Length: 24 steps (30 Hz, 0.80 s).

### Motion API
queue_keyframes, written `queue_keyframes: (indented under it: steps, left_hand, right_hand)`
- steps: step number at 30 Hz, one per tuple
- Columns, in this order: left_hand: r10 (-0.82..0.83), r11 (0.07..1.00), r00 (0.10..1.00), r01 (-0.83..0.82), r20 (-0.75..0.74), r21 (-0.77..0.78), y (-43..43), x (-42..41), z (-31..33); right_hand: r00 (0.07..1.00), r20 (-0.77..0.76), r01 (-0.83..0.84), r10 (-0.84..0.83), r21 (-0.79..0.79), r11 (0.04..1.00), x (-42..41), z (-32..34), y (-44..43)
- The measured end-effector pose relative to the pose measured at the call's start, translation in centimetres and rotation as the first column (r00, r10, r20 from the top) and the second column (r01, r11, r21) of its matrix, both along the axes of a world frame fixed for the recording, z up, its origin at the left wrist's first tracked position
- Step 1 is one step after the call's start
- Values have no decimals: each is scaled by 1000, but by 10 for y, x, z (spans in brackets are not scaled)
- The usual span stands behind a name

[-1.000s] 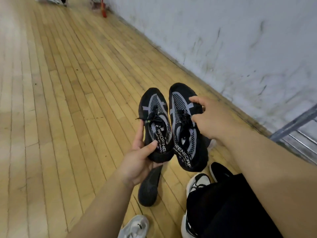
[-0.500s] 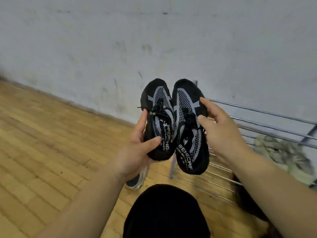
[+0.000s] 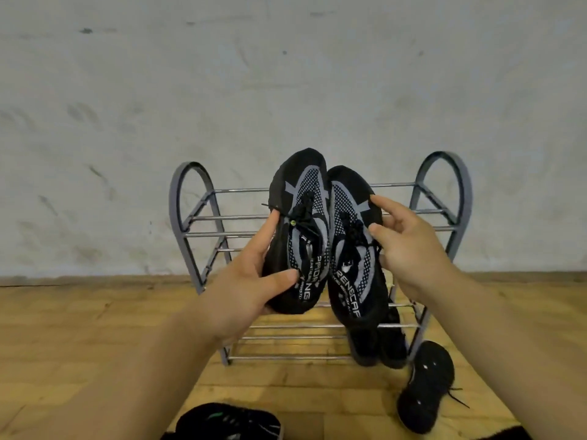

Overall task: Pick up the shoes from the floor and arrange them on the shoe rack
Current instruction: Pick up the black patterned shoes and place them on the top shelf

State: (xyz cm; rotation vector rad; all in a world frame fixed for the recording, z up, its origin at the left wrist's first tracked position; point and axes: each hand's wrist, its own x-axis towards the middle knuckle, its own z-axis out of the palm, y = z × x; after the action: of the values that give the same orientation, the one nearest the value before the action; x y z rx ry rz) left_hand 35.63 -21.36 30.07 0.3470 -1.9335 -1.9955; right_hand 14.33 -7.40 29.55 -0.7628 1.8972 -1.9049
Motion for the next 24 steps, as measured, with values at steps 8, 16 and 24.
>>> queue_keyframes:
  steps: [8,16,24]
  left_hand:
    - [168,985,986,-168,21,25,-10,-56,-16]
    - [186,982,982,-185,34,-33,-21,-107,-27]
    - [312,923,950,-299,13,-243,-33,-147,-19]
  right_hand:
    - [982,6,189,-189,18,982,-57,-4,4]
    - [962,17,273,-274,13,962,-88,0,-9]
    - [938,71,339,-339,3,941,-107,4,-28]
